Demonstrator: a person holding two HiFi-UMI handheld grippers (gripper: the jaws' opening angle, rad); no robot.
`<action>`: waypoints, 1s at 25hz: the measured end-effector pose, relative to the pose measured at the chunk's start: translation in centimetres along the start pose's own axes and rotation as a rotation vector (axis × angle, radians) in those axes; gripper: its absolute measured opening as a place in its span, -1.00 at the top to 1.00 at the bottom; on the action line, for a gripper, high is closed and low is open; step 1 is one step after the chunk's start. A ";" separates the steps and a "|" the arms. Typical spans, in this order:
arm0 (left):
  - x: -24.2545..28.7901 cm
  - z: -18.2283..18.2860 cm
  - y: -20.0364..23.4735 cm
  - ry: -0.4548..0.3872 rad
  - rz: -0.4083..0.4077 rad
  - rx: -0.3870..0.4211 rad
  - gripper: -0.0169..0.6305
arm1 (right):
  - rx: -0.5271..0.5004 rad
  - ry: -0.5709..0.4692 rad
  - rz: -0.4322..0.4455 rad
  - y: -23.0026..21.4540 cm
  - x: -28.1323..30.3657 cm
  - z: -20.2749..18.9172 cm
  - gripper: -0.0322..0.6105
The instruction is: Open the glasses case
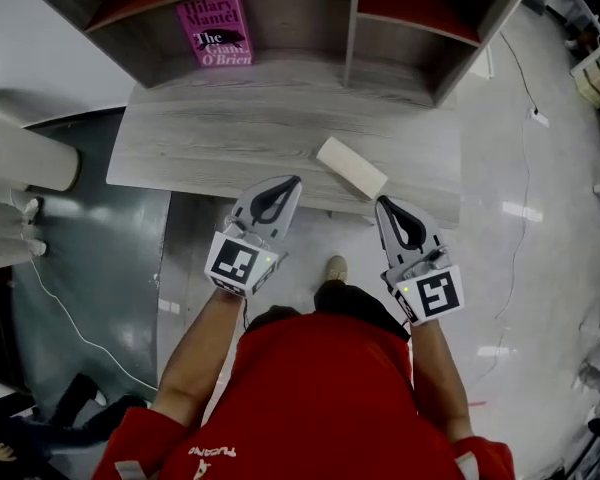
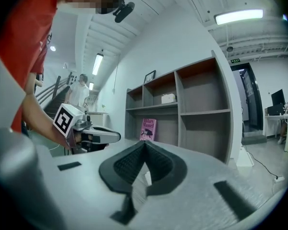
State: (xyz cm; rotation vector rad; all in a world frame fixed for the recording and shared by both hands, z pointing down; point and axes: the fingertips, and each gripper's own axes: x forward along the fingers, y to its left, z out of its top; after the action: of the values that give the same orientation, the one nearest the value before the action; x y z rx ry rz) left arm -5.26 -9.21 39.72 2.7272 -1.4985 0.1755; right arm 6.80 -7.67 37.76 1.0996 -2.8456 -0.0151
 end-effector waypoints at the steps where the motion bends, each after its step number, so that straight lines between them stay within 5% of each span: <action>1: 0.8 -0.4 0.1 0.014 -0.002 0.000 0.92 | 0.001 0.006 0.006 -0.6 0.3 -0.2 0.89; 13: 6.3 -6.7 2.9 0.218 -0.027 0.038 0.91 | 0.009 0.108 -0.010 -5.2 3.7 -4.1 0.89; 25: 9.0 -12.0 3.6 0.400 -0.160 0.039 0.85 | -0.011 0.253 -0.050 -6.4 6.0 -8.4 0.73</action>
State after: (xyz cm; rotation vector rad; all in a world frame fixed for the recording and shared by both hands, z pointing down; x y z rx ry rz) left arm -4.59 -17.81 52.51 2.6146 -1.1751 0.7016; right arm 7.41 -16.30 46.38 1.0843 -2.5913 0.0979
